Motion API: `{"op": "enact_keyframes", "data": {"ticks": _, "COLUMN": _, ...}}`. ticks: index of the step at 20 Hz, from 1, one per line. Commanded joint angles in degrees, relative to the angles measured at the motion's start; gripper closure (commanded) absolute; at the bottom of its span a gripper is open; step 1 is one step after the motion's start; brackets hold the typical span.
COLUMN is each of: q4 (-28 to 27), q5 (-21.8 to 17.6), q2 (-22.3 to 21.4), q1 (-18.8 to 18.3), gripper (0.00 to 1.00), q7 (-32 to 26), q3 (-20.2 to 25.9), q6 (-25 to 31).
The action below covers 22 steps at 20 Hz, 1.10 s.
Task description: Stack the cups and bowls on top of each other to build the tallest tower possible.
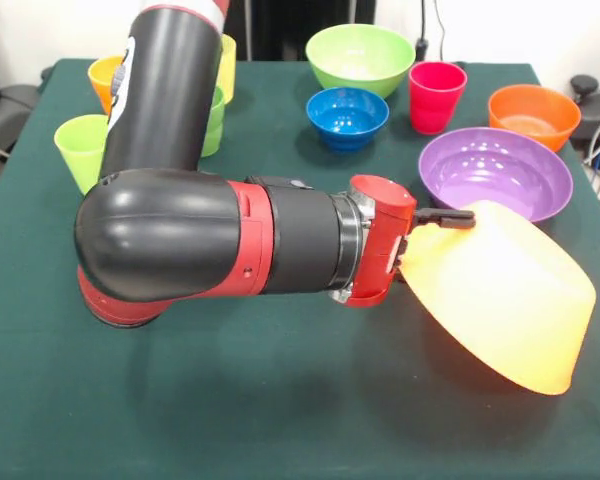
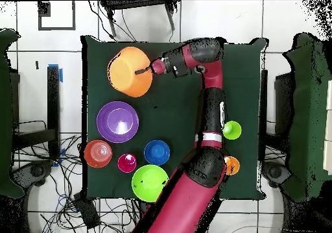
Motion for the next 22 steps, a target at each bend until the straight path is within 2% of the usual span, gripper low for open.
{"op": "enact_keyframes", "data": {"ticks": 1, "q4": -3.00, "q5": -8.62, "q2": -0.33, "q1": 2.38, "gripper": 0.00, "q7": -22.63, "q3": -1.09, "q6": -3.65}}
{"op": "enact_keyframes", "data": {"ticks": 4, "q4": -2.89, "q5": -9.12, "q2": -0.64, "q1": 2.30, "gripper": 0.00, "q7": -23.14, "q3": -1.35, "q6": -4.06}}
{"op": "enact_keyframes", "data": {"ticks": 12, "q4": -1.16, "q5": -12.14, "q2": -2.71, "q1": 1.97, "gripper": 0.00, "q7": -26.96, "q3": -3.51, "q6": -12.85}}
{"op": "enact_keyframes", "data": {"ticks": 15, "q4": -1.03, "q5": -12.74, "q2": -2.92, "q1": 1.95, "gripper": 0.00, "q7": -26.56, "q3": -3.78, "q6": -13.55}}
{"op": "enact_keyframes", "data": {"ticks": 19, "q4": -0.54, "q5": -12.90, "q2": -3.75, "q1": 1.86, "gripper": 0.00, "q7": -22.94, "q3": -4.84, "q6": -12.69}}
{"op": "enact_keyframes", "data": {"ticks": 22, "q4": 0.94, "q5": -11.98, "q2": -4.99, "q1": 0.75, "gripper": 0.00, "q7": -21.81, "q3": -5.58, "q6": -12.32}}
